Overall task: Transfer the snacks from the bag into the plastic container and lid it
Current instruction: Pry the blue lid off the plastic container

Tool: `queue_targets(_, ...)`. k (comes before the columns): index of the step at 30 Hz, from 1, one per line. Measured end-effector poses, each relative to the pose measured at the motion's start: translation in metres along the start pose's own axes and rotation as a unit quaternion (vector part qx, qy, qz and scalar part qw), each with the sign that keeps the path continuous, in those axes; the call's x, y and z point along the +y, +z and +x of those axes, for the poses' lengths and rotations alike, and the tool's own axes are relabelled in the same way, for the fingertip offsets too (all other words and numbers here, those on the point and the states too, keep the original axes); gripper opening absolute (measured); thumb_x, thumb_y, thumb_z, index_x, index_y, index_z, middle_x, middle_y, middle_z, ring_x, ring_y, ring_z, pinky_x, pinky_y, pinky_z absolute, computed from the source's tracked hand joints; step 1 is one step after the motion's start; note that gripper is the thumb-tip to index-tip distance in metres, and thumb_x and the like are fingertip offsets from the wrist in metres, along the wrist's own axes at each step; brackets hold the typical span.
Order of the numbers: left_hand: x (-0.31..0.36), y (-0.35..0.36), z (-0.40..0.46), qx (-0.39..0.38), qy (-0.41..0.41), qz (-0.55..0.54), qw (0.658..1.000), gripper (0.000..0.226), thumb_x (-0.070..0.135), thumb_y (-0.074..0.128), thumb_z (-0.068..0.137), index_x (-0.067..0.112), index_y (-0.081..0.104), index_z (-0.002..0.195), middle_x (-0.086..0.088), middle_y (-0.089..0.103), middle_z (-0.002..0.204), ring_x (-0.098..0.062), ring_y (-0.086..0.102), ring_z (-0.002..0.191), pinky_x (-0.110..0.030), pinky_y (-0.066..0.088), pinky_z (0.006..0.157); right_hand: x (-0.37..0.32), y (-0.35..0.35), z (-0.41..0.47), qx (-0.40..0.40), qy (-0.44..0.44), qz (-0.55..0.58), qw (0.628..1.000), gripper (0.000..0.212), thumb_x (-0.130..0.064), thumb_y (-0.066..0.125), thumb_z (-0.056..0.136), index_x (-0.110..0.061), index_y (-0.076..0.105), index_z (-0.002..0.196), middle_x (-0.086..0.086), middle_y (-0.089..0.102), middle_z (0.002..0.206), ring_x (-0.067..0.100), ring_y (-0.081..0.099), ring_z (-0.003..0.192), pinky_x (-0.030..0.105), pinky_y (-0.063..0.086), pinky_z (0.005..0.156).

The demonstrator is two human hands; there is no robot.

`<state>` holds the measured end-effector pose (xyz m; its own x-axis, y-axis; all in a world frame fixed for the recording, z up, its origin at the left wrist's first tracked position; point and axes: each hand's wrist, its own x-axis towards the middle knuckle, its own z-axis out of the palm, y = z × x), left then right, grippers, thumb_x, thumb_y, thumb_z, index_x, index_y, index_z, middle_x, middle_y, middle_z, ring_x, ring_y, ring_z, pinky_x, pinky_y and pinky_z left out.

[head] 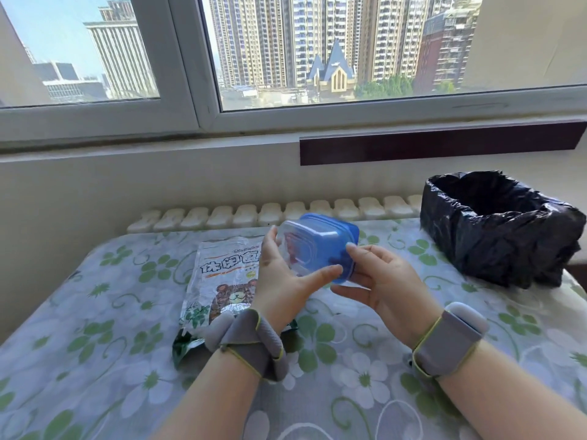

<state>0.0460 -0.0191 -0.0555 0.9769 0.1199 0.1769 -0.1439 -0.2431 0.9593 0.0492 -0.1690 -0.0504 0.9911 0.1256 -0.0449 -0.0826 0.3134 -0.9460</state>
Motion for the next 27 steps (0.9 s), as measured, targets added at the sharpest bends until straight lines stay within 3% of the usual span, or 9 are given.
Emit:
queue_targets(3,-0.007,0.001,-0.002,-0.011,0.054,0.002,0.998,0.122,0.043,0.085,0.039,0.041,0.017,0.140,0.002,0.021,0.151,-0.011,0.040,0.133,-0.045,0.045,0.104,0.002,-0.001,0.001,-0.012,0.014,0.010,1.000,0.043,-0.046,0.061,0.071,-0.015,0.064,0.101,0.018,0.070,0.099,0.029,0.068,0.089,0.049,0.057,0.082)
queue_targets(8,-0.009,0.003,-0.002,-0.032,0.067,0.044,0.996,0.119,0.030,0.086,0.046,0.046,0.016,0.142,0.011,0.015,0.136,-0.010,0.039,0.129,-0.037,0.048,0.101,0.009,-0.001,0.002,0.004,0.014,0.033,0.999,0.019,-0.024,0.053,0.091,-0.014,0.064,0.103,0.011,0.071,0.093,0.023,0.070,0.080,0.047,0.058,0.077)
queue_targets(12,-0.003,0.004,-0.006,-0.051,0.036,-0.008,0.998,0.114,0.020,0.089,0.056,0.049,0.018,0.141,0.004,0.024,0.137,-0.009,0.054,0.118,-0.018,0.054,0.083,0.012,-0.002,0.004,0.004,-0.015,0.034,0.999,0.017,-0.018,0.052,0.091,-0.014,0.064,0.102,0.011,0.069,0.097,0.021,0.068,0.086,0.043,0.057,0.082)
queue_targets(15,0.002,0.006,-0.007,-0.066,0.003,-0.090,0.994,0.097,0.023,0.080,0.072,0.050,0.018,0.142,-0.006,0.035,0.144,-0.008,0.065,0.106,-0.035,0.057,0.086,0.015,-0.003,0.003,-0.004,-0.035,0.022,0.999,0.017,-0.013,0.055,0.088,-0.014,0.065,0.102,0.004,0.072,0.092,0.017,0.068,0.089,0.043,0.052,0.091)
queue_targets(17,0.001,0.006,-0.007,-0.062,-0.005,-0.106,0.992,0.089,0.015,0.071,0.080,0.049,0.018,0.142,-0.008,0.037,0.144,-0.011,0.067,0.103,-0.036,0.058,0.084,0.016,-0.004,0.002,-0.017,-0.043,0.010,0.999,0.022,-0.019,0.061,0.082,-0.015,0.066,0.103,0.003,0.072,0.093,0.016,0.067,0.090,0.043,0.051,0.094)
queue_targets(19,0.000,0.005,-0.008,-0.063,-0.007,-0.114,0.992,0.088,0.011,0.068,0.082,0.050,0.016,0.142,-0.009,0.031,0.149,-0.011,0.066,0.106,-0.037,0.056,0.089,0.016,-0.005,0.001,-0.029,-0.053,-0.004,0.998,0.032,-0.027,0.064,0.072,-0.017,0.068,0.102,0.002,0.072,0.093,0.015,0.066,0.092,0.040,0.050,0.095)
queue_targets(22,0.000,0.005,-0.009,-0.058,0.004,-0.107,0.993,0.092,0.009,0.068,0.082,0.053,0.013,0.140,-0.012,0.021,0.154,-0.013,0.058,0.118,-0.042,0.047,0.102,0.019,-0.005,0.003,-0.030,-0.071,-0.011,0.997,0.025,-0.022,0.064,0.075,-0.019,0.070,0.098,-0.002,0.074,0.092,0.015,0.066,0.096,0.036,0.049,0.096)
queue_targets(24,-0.001,0.006,-0.010,-0.050,0.015,-0.102,0.993,0.090,0.008,0.068,0.082,0.058,0.015,0.135,-0.008,0.022,0.154,-0.010,0.056,0.120,-0.039,0.046,0.104,0.022,-0.005,0.004,-0.023,-0.080,-0.024,0.996,0.019,-0.014,0.060,0.083,-0.021,0.071,0.097,-0.002,0.075,0.095,0.014,0.066,0.100,0.032,0.047,0.096)
queue_targets(27,-0.001,0.005,-0.012,-0.043,0.038,-0.103,0.993,0.084,0.005,0.066,0.083,0.065,0.022,0.122,0.003,0.029,0.146,0.005,0.057,0.109,-0.023,0.048,0.098,0.024,-0.005,0.005,-0.032,-0.080,-0.023,0.996,0.023,-0.007,0.056,0.087,-0.020,0.070,0.099,0.002,0.074,0.103,0.016,0.066,0.105,0.033,0.045,0.098)
